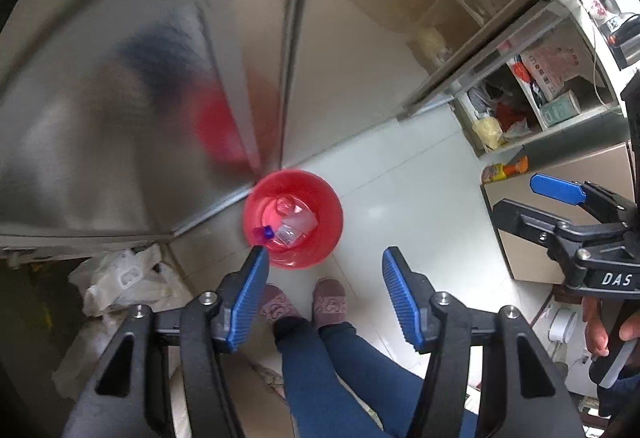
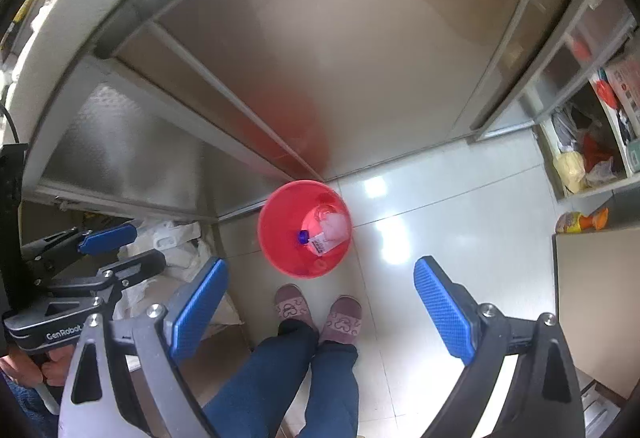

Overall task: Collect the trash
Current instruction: 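Raise both tools back over the counter toward the white spoon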

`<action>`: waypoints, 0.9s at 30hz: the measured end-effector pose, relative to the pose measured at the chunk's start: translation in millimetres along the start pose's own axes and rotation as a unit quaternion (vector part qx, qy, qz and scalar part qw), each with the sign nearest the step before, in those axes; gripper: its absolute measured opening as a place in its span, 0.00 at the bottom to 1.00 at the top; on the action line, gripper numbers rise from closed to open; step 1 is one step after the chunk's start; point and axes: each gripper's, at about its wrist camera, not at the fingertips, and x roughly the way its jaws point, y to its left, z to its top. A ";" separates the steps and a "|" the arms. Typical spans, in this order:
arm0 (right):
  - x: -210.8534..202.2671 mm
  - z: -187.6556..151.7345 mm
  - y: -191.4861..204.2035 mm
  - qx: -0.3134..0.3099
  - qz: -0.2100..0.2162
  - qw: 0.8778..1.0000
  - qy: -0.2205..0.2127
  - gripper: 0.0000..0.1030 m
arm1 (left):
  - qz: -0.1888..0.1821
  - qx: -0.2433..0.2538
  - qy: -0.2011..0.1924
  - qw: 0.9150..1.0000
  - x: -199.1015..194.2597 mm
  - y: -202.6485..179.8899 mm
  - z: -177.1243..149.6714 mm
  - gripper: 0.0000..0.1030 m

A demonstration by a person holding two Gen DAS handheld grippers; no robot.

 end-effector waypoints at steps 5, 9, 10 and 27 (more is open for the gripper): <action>-45.3 9.0 32.3 -0.035 0.020 0.999 -0.022 0.91 | 0.011 -0.009 -0.033 0.999 -71.4 5.4 -0.5 0.55; -94.0 24.1 63.9 -0.073 0.038 0.995 -0.050 0.91 | 0.015 -0.034 -0.074 0.997 -133.4 19.3 -5.2 0.56; -104.6 27.5 72.2 -0.083 0.042 0.994 -0.056 0.91 | 0.026 -0.042 -0.084 0.995 -146.6 23.4 -7.0 0.57; -186.3 85.7 230.0 -0.235 0.116 0.960 -0.097 0.93 | 0.107 -0.167 -0.195 0.960 -301.4 146.3 -18.7 1.00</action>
